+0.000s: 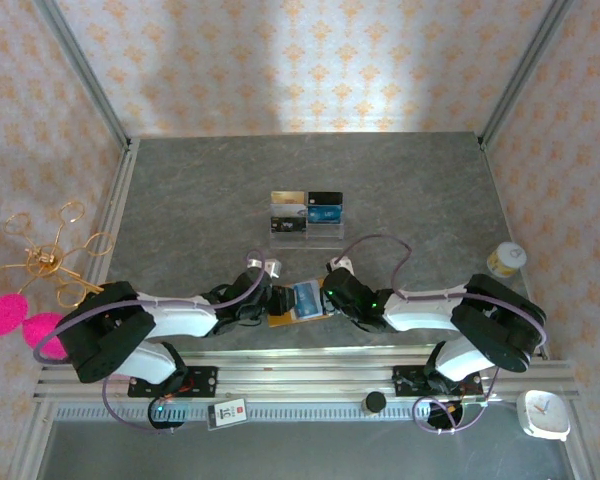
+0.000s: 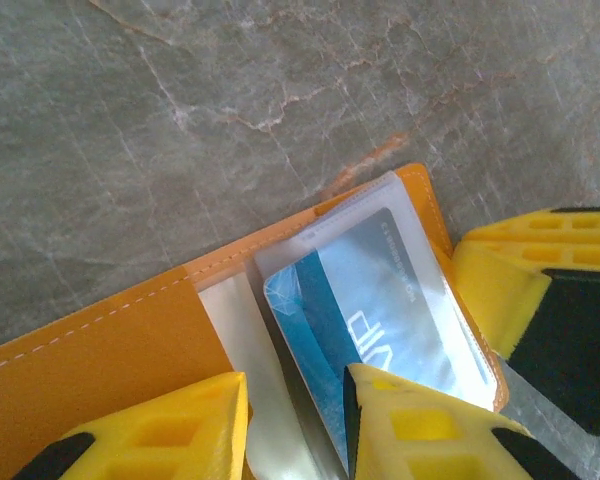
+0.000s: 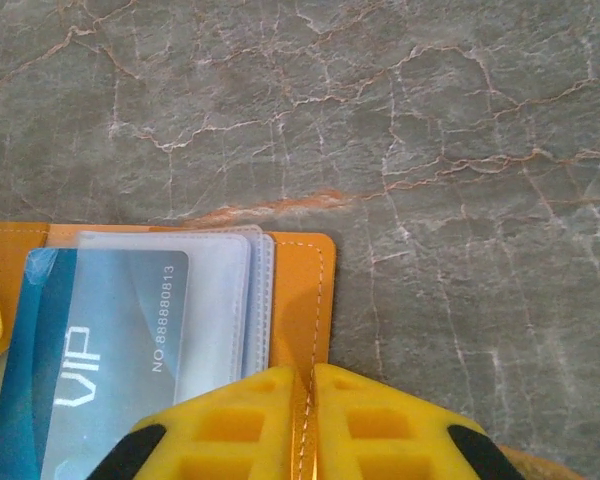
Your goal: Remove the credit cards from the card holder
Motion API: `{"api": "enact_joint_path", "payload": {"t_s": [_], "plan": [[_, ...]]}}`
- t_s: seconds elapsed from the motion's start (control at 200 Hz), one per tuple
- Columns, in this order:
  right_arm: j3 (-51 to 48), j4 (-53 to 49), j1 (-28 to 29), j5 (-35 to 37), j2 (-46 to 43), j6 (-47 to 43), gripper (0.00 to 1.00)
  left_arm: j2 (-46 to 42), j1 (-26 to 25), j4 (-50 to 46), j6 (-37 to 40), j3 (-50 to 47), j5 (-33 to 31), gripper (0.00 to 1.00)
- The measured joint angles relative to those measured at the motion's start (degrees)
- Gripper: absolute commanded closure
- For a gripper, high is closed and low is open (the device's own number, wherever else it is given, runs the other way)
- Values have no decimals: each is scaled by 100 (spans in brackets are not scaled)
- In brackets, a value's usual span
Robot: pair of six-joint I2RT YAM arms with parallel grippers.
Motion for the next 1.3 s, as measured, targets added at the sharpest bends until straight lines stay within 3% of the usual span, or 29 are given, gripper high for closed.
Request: {"api": "enact_joint_path", "payload": {"t_s": [0.365, 0.566, 0.706, 1.296], "plan": [[-17, 177, 31, 0, 116, 79, 95, 197, 37, 192, -20, 50, -2, 72], [-22, 527, 170, -87, 286, 120, 95, 260, 46, 304, -52, 59, 7, 83], [-22, 553, 181, -90, 297, 151, 95, 256, 111, 330, -129, 59, 4, 100], [-22, 503, 234, 24, 278, 330, 93, -748, 374, 216, -28, -452, 101, 100]]}}
